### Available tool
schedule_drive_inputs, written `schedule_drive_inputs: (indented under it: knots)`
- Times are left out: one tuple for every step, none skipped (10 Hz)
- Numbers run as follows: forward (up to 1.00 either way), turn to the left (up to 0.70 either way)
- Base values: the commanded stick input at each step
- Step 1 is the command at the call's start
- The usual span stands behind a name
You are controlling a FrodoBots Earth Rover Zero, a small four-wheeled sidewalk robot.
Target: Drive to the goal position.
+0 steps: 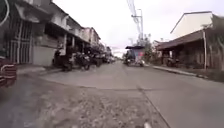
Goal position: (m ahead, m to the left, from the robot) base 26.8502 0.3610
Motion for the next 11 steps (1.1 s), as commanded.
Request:
schedule_drive_inputs:
  knots:
    - [0.70,-0.01]
    - [0.70,0.00]
    - [0.70,0.00]
    - [0.70,0.00]
    - [0.70,0.00]
    - [0.70,0.00]
    - [0.70,0.00]
    - [0.70,0.00]
    - [0.70,0.00]
    - [0.70,0.00]
    - [0.70,0.00]
